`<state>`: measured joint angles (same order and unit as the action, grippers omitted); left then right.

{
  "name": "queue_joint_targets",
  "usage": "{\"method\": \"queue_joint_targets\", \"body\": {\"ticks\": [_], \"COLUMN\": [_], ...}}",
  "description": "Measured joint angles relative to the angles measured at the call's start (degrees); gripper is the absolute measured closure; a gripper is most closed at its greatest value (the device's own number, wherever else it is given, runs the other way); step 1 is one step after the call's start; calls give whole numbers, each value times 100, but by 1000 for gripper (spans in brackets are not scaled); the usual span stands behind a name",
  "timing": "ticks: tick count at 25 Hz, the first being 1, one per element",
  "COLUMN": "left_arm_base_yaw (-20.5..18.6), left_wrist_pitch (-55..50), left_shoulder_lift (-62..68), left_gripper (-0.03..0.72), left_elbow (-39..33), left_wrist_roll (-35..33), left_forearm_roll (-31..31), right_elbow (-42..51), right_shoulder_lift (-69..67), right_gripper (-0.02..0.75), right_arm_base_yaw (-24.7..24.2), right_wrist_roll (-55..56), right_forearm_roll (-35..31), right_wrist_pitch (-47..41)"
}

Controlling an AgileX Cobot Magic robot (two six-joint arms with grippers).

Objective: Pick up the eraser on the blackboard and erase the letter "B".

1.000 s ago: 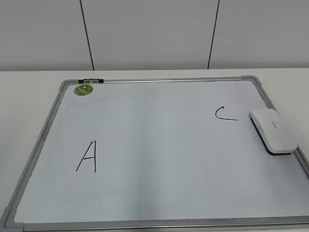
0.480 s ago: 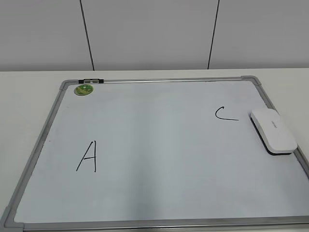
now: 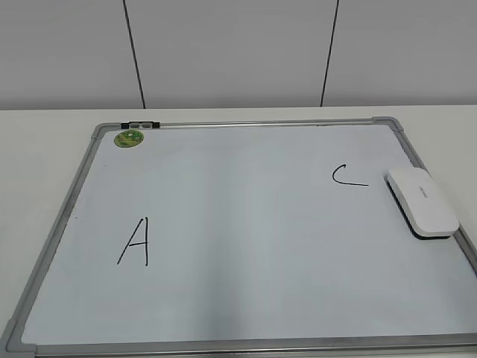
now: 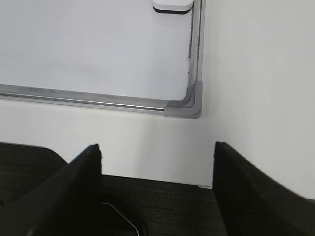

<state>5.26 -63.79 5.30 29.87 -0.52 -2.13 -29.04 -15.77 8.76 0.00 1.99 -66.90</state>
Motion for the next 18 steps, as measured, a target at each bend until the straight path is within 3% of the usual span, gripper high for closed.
{"method": "queue_joint_targets", "body": {"ticks": [18], "left_arm_base_yaw": [0], "left_wrist_pitch": [26], "left_shoulder_lift": [0], "left_gripper": [192], "left_elbow": [0], "left_wrist_roll": [0], "left_forearm_roll": [61], "right_elbow": [14], "right_shoulder_lift": [0], "right_gripper": [217], "right_arm_base_yaw": [0], "right_wrist_roll": [0], "right_forearm_roll": [-15], "right_wrist_pitch": [150]}}
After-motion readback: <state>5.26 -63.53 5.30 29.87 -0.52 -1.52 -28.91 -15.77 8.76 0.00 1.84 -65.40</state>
